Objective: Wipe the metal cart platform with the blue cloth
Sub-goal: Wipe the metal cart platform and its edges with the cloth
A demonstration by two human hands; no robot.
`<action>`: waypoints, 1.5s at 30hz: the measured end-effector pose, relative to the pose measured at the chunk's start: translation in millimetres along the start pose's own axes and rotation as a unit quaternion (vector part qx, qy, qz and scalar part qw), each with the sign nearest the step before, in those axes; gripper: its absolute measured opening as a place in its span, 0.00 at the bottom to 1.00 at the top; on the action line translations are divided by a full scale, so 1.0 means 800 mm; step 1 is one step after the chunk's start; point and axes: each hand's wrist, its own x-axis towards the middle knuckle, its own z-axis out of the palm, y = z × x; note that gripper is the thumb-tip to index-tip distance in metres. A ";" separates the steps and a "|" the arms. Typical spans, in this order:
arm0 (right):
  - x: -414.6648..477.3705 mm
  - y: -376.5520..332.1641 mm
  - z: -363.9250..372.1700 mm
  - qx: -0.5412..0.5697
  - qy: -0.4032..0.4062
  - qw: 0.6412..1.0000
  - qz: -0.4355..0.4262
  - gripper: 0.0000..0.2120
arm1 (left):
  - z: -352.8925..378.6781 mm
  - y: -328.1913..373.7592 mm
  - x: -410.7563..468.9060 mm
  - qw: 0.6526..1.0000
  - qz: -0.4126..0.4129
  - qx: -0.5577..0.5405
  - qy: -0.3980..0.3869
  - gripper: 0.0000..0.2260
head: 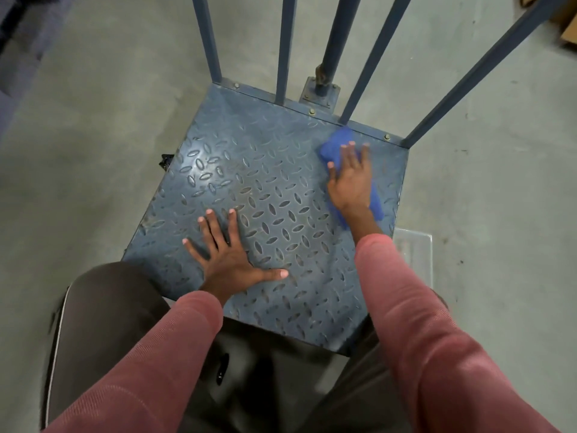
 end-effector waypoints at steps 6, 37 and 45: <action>0.023 -0.040 0.023 0.053 -0.019 0.969 -0.241 0.24 | 0.001 -0.001 0.002 1.000 -0.006 0.006 0.003 0.78; 0.109 -0.201 0.073 0.101 -0.024 0.906 -0.410 0.23 | 0.005 -0.005 0.007 1.000 -0.008 0.012 0.014 0.78; 0.114 -0.252 0.076 0.050 -0.029 0.935 -0.351 0.24 | 0.006 -0.005 0.009 1.000 -0.009 0.016 0.014 0.76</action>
